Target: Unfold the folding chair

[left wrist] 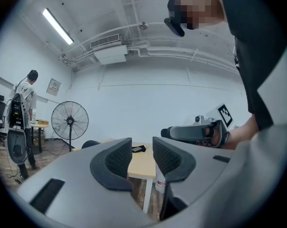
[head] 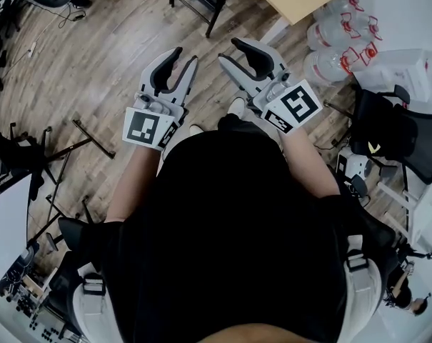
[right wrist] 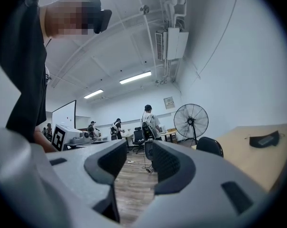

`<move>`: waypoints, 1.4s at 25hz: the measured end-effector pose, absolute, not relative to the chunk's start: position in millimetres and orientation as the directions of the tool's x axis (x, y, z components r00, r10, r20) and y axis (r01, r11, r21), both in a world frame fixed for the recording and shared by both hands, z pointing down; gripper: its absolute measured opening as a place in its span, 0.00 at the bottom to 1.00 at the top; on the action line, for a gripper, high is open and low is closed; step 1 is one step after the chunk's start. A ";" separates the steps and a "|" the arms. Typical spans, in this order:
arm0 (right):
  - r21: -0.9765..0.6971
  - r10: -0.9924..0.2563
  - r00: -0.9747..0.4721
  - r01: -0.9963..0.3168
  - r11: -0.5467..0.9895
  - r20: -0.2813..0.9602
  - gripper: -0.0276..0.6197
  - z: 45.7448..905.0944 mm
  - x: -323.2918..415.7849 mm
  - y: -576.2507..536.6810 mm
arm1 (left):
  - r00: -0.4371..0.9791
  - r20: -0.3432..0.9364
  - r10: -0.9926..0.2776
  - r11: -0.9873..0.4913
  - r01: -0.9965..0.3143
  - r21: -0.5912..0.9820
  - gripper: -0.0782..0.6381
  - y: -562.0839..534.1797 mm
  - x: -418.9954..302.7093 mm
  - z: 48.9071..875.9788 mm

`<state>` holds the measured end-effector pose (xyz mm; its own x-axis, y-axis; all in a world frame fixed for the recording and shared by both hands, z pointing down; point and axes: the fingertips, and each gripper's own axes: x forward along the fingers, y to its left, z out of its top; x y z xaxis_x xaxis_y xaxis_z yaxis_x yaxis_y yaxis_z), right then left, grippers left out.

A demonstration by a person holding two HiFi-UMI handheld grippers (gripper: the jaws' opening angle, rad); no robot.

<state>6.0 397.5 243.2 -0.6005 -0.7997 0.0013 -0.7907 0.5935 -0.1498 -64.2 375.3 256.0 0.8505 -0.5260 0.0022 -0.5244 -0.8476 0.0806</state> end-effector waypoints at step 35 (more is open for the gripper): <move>-0.126 -0.792 -0.610 -0.785 0.606 -0.005 0.82 248.9 137.5 275.7 | 0.804 0.032 -0.593 -0.803 -0.594 0.049 0.62 265.2 49.0 259.1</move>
<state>137.5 275.7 248.9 -0.6105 -0.7920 -0.0055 -0.7853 0.6061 -0.1264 49.0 265.2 259.1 0.8042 -0.5935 0.0321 -0.5943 -0.8028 0.0487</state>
